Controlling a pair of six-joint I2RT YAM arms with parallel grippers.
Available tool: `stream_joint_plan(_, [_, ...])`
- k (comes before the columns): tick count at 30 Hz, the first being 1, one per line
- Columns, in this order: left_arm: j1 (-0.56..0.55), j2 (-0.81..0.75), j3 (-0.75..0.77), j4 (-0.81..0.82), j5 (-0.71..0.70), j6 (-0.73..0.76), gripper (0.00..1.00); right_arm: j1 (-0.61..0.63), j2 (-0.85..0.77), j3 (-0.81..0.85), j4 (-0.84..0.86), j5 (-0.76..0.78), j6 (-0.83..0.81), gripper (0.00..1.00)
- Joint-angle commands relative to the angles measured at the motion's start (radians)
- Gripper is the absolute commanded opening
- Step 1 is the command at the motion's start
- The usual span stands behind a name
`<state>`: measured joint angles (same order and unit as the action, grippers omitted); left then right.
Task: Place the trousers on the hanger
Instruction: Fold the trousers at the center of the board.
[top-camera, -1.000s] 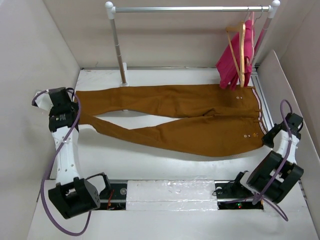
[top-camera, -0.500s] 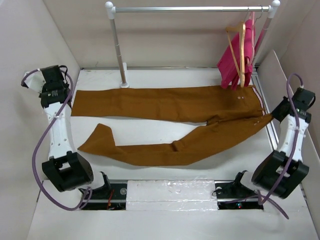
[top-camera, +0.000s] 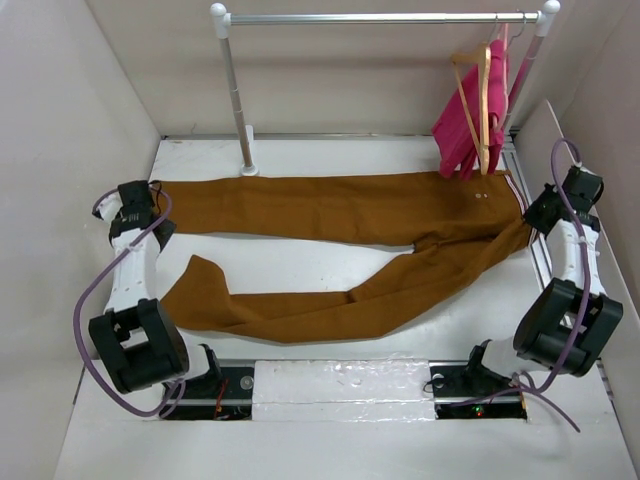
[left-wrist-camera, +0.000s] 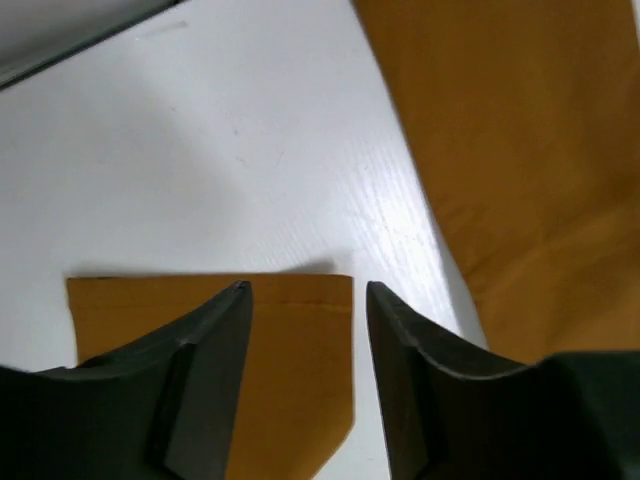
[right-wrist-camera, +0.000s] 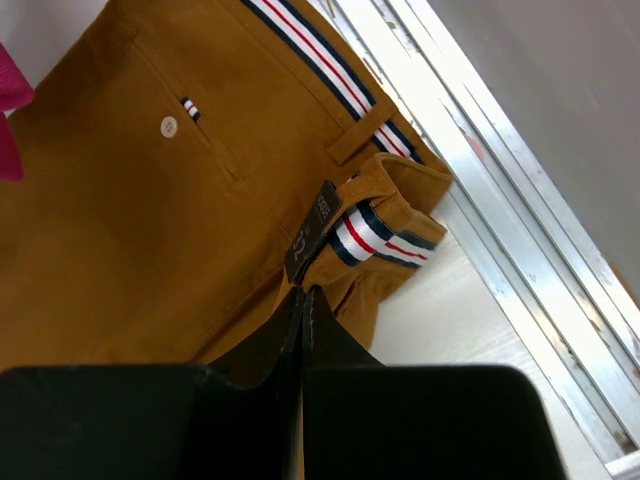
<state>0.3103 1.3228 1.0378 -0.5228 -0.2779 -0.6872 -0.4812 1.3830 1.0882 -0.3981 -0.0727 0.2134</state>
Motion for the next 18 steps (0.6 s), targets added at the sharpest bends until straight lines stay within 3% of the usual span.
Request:
stream_joint_plan(1, [0.019,-0.022,-0.047,-0.02,0.09,0.118,0.61,0.007,0.011,0.012,0.116,-0.044,0.021,0.0])
stream_joint_plan(2, [0.019,-0.022,-0.047,-0.02,0.091,0.118,0.61,0.007,0.011,0.012,0.134,-0.044,0.027,0.0])
stream_joint_plan(3, [0.019,-0.014,-0.083,-0.011,0.124,0.144,0.74,0.007,0.005,0.001,0.149,-0.052,0.037,0.0])
stream_joint_plan(4, [0.019,0.043,-0.105,0.007,0.231,0.181,0.75,0.007,-0.008,-0.031,0.175,-0.059,0.044,0.0])
stream_joint_plan(5, [0.019,0.044,-0.105,0.007,0.232,0.193,0.75,0.007,-0.009,-0.031,0.185,-0.065,0.044,0.0])
stream_joint_plan(16, [-0.089,0.209,-0.153,0.108,0.25,0.17,0.71,0.018,-0.015,-0.119,0.248,-0.124,0.034,0.0])
stream_joint_plan(18, [-0.099,0.231,-0.145,0.119,0.234,0.155,0.61,0.027,-0.018,-0.122,0.245,-0.127,0.03,0.0])
